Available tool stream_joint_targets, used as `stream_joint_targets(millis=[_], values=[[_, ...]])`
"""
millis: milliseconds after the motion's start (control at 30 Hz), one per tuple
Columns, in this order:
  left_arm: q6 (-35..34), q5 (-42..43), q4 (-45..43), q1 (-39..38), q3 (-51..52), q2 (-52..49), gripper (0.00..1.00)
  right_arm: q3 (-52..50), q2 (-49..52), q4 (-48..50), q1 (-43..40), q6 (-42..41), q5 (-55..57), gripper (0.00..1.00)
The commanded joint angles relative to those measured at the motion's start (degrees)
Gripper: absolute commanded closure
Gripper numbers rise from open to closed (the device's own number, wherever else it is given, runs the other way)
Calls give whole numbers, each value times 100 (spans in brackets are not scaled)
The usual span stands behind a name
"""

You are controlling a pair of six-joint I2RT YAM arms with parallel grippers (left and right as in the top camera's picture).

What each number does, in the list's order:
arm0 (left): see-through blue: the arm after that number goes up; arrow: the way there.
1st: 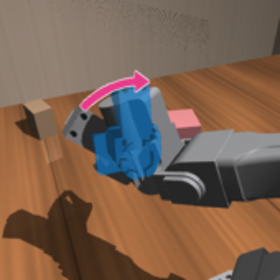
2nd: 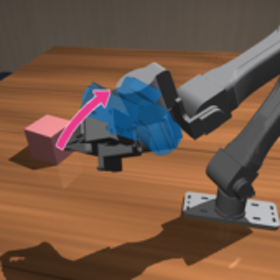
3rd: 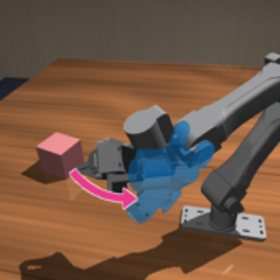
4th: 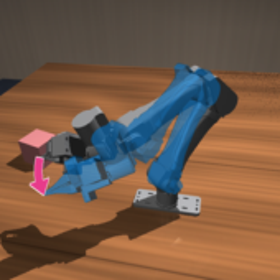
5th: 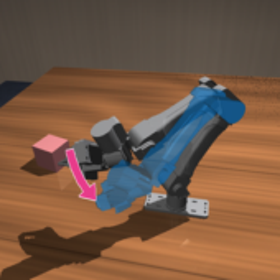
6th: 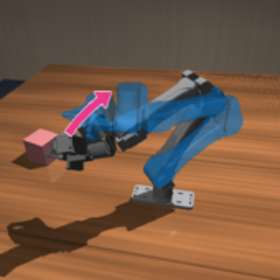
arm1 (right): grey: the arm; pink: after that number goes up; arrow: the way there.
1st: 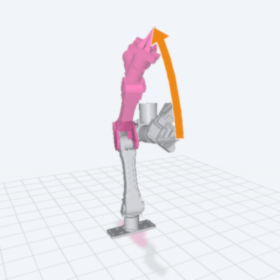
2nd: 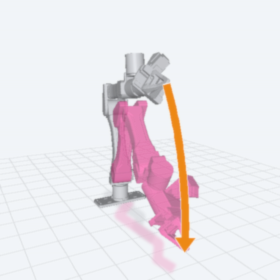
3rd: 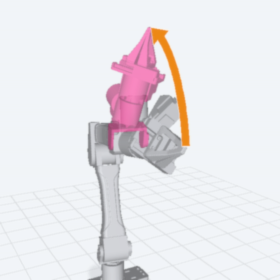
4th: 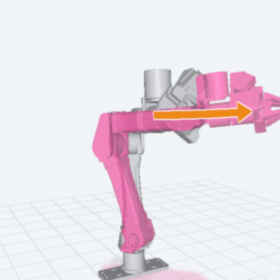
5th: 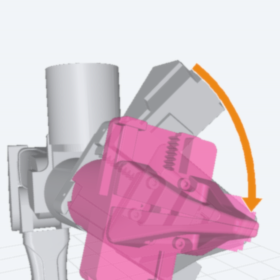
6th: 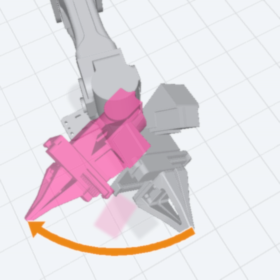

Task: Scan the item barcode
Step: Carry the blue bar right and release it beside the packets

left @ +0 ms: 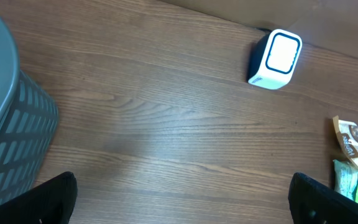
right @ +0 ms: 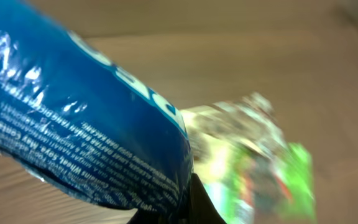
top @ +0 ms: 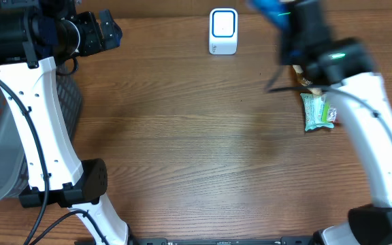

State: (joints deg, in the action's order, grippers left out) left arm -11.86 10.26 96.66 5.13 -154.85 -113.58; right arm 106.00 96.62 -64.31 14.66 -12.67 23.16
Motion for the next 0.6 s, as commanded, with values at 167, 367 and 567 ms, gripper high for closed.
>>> stream_joint_targets(millis=[167, 367, 567], values=[[26, -37, 0, 7, 0, -44, 0, -525, 455, -935, -2352, -901, -557, 96], [26, -37, 0, 7, 0, -44, 0, -1248, 1095, -833, -3091, -855, -1189, 96], [26, -37, 0, 7, 0, -44, 0, -1178, 1097, -1021, -3082, -597, -1534, 41]])
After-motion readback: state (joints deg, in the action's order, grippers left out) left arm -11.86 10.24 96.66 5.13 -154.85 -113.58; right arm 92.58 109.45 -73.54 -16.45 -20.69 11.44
